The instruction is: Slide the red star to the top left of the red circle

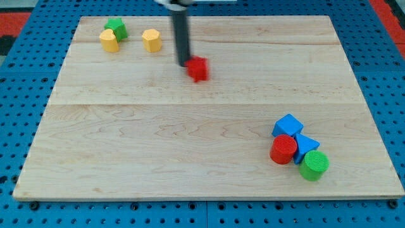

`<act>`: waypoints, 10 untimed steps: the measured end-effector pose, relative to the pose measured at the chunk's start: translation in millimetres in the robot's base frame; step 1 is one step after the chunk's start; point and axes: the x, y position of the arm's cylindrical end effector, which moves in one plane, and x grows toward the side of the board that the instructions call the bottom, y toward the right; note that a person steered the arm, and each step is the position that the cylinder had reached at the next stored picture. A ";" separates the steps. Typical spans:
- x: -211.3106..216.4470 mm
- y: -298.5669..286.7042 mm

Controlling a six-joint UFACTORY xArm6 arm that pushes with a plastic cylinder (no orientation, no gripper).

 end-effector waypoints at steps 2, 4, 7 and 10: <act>7.0 76.3; 81.6 69.6; 102.2 74.6; 73.4 31.1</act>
